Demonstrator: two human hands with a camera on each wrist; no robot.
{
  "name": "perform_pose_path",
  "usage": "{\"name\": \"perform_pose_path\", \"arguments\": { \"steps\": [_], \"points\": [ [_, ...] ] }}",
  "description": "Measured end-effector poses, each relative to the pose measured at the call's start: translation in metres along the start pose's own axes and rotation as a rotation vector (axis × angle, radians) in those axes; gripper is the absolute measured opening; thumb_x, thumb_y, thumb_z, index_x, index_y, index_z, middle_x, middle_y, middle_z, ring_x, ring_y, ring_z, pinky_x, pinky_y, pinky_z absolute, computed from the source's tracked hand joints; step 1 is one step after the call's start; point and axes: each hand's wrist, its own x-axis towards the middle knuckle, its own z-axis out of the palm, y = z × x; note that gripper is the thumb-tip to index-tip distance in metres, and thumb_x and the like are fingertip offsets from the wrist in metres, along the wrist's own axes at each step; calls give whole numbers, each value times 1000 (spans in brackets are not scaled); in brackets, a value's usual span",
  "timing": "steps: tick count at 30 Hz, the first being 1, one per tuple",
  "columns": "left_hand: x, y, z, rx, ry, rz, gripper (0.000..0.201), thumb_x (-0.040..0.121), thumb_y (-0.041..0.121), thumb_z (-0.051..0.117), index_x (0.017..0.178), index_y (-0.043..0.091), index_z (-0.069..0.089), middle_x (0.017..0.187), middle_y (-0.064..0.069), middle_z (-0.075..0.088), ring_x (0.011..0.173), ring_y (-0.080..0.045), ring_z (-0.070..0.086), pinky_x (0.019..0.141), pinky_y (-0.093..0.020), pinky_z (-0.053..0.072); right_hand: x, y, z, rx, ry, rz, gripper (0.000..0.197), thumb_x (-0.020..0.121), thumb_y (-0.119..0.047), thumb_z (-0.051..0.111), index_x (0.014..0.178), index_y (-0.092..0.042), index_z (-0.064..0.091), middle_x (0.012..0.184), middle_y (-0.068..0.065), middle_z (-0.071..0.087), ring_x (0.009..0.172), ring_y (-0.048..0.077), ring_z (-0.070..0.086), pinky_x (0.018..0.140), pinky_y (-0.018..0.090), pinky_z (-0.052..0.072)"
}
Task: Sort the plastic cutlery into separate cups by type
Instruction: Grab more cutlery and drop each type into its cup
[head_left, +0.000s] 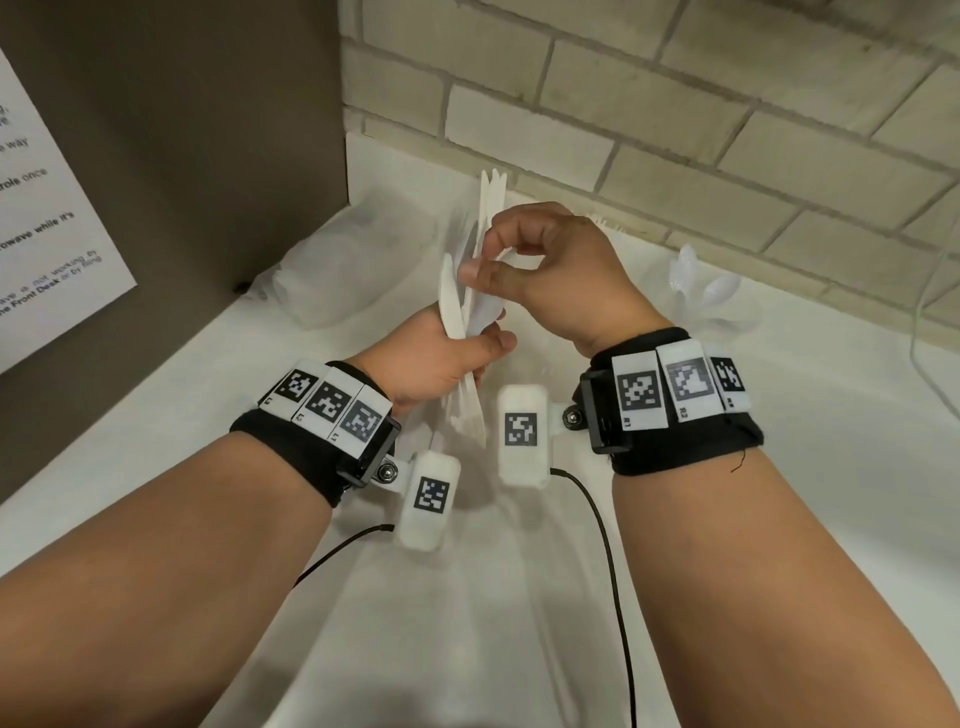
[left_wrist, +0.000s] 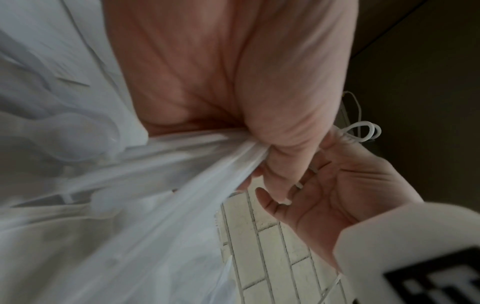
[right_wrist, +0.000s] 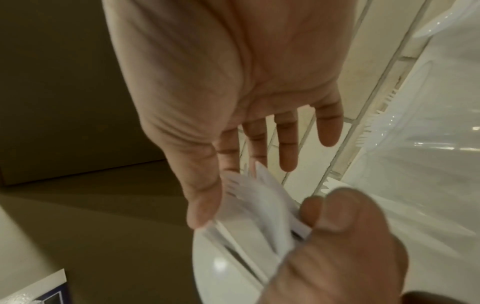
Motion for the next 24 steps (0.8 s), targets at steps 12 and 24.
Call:
{"name": "perform_pose_path", "arguments": {
  "steps": [12, 24],
  "points": [
    [0, -2, 2, 51, -5, -6, 20, 78, 27, 66, 68, 16, 52, 58, 2, 49, 55, -16, 49, 60, -31, 43, 1, 3, 7, 167, 147, 28, 26, 83, -38, 64, 83, -12, 62, 103, 9, 66, 93, 24, 60, 87, 38, 48],
    [4, -10, 1, 100, 34, -45, 27, 80, 30, 60, 73, 7, 47, 57, -10, 54, 57, -26, 53, 71, -46, 47, -2, -28, -24, 534, 480, -125, 17, 100, -26, 45, 88, -17, 38, 57, 0, 44, 43, 16, 42, 46, 29, 44]
  ]
}}
